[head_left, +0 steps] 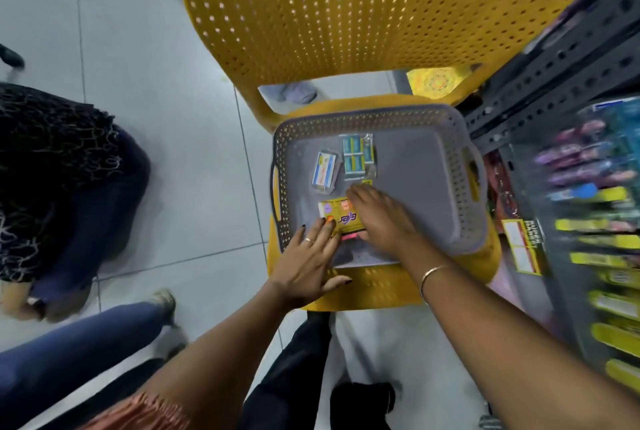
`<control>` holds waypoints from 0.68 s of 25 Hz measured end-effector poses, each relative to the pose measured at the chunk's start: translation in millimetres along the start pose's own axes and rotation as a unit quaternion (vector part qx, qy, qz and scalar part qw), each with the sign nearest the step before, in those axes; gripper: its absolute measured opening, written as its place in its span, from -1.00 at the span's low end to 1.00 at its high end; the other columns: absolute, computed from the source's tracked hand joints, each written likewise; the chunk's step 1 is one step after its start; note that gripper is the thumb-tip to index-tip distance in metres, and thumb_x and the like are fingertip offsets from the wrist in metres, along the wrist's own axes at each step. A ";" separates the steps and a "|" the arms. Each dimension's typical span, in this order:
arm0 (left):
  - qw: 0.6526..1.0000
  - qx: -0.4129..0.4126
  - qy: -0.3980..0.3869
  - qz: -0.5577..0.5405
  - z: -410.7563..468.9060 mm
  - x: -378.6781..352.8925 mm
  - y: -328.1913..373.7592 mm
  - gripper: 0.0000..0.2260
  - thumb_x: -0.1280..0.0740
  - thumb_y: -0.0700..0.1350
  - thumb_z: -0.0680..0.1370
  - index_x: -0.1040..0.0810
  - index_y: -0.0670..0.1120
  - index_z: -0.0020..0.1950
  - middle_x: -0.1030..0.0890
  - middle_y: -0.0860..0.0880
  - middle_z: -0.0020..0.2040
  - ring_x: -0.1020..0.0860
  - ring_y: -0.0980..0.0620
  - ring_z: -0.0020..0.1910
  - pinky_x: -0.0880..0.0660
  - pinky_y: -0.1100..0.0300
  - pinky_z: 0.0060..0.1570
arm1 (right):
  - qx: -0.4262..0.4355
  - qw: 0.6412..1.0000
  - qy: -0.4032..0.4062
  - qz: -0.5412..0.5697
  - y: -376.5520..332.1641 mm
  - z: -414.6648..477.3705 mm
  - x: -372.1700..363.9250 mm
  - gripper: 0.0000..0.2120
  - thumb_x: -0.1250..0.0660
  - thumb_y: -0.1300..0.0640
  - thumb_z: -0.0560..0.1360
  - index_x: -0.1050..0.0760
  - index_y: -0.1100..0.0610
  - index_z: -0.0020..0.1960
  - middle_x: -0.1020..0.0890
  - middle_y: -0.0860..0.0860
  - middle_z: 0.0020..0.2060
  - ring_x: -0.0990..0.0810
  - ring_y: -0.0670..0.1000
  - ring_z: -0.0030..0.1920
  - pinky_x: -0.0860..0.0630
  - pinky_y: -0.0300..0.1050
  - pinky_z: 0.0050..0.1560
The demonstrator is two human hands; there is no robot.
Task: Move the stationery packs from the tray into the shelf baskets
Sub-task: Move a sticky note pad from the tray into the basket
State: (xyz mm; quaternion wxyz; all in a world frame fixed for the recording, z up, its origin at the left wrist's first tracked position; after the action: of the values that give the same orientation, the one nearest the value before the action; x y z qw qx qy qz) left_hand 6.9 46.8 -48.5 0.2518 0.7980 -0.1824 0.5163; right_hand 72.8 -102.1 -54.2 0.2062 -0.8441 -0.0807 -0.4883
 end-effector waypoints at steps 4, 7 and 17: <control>1.000 0.001 -0.001 -0.010 1.9 -7.6 -2.6 -0.31 -0.09 0.32 0.52 -0.30 -0.21 0.41 -0.33 -0.24 0.44 -0.24 -0.22 0.44 -0.24 -0.17 0.35 | 0.023 0.999 0.009 -0.027 -1.8 5.8 -9.2 -0.26 -0.42 0.09 0.38 -0.15 0.20 0.44 -0.33 0.13 0.39 -0.30 0.14 0.38 -0.28 -0.01 0.39; 1.000 0.006 -0.008 -0.014 2.1 -9.5 -3.8 -0.29 -0.04 0.34 0.52 -0.26 -0.19 0.43 -0.29 -0.23 0.46 -0.19 -0.20 0.46 -0.18 -0.16 0.38 | 0.016 0.999 0.021 -0.022 0.8 3.9 -10.0 -0.26 -0.44 0.06 0.35 -0.19 0.21 0.41 -0.38 0.13 0.33 -0.34 0.14 0.30 -0.34 0.00 0.31; 1.000 0.012 0.008 -0.028 0.0 -1.2 -2.3 -0.28 -0.06 0.32 0.52 -0.13 -0.18 0.49 -0.17 -0.20 0.51 -0.08 -0.16 0.50 -0.01 -0.10 0.45 | -0.077 0.993 0.084 0.019 30.7 -14.1 15.0 -0.24 -0.51 -0.01 0.27 -0.27 0.20 0.35 -0.43 0.15 0.24 -0.38 0.15 0.23 -0.43 0.04 0.17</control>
State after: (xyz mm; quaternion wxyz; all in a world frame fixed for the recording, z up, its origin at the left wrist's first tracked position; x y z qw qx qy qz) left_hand 7.7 48.7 -50.1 0.2585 0.8016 -0.1519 0.5172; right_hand 79.7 -136.8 -43.4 0.1561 -0.8147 -0.0087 -0.5584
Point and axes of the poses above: each hand's wrist, its own z-axis towards the middle knuckle, its own x-axis out of the back of the hand, y = z × x, the point moved 3 cm from there along z, towards the middle knuckle
